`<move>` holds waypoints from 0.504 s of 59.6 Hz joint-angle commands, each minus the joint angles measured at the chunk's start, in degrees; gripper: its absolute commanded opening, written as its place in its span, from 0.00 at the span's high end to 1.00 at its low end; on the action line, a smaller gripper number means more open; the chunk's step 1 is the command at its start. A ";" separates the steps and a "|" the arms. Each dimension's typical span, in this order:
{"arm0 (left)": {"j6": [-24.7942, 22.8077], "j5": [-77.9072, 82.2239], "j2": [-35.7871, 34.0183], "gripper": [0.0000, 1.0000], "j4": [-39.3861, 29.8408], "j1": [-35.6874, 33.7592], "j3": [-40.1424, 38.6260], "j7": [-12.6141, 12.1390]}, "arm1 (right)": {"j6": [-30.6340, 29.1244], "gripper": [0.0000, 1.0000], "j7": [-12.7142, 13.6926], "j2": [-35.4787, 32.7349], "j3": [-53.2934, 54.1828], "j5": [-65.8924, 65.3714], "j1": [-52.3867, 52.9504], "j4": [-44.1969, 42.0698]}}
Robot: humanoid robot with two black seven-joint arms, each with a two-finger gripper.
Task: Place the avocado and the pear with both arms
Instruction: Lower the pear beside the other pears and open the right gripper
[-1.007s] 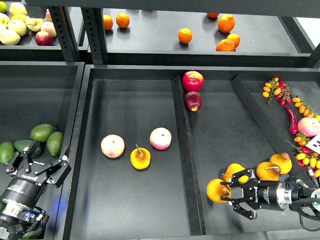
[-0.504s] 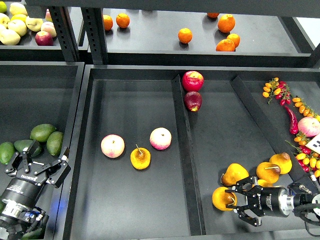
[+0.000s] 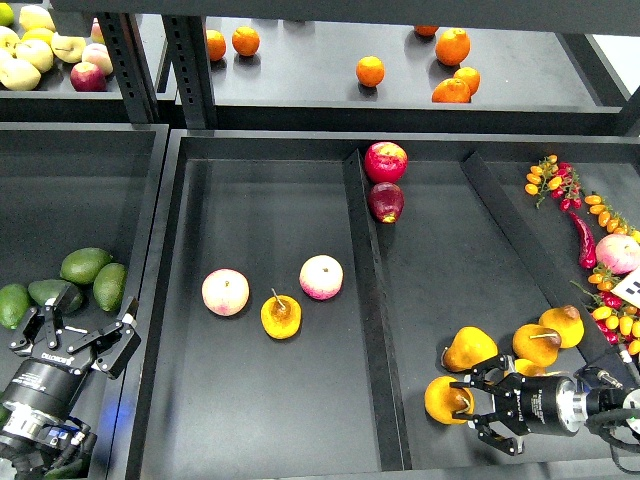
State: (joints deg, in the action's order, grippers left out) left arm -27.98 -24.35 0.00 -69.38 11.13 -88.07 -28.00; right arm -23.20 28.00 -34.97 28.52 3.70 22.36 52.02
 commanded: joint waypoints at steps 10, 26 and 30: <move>-0.02 0.00 0.00 0.01 -0.15 0.04 0.00 0.00 | -0.01 0.50 0.00 -0.01 0.13 -0.01 0.14 0.01; -0.02 0.00 0.00 0.01 -0.15 -0.05 -0.08 0.00 | -0.09 0.36 0.00 -0.10 0.48 0.08 0.14 0.37; -0.02 0.00 0.00 0.01 -0.15 -0.05 -0.08 0.00 | -0.09 0.34 0.00 -0.10 0.57 0.16 0.14 0.54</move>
State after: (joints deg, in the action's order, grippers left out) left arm -27.99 -24.35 0.00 -69.53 11.08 -88.07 -28.00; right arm -23.22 28.00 -35.07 28.98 3.77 22.50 52.30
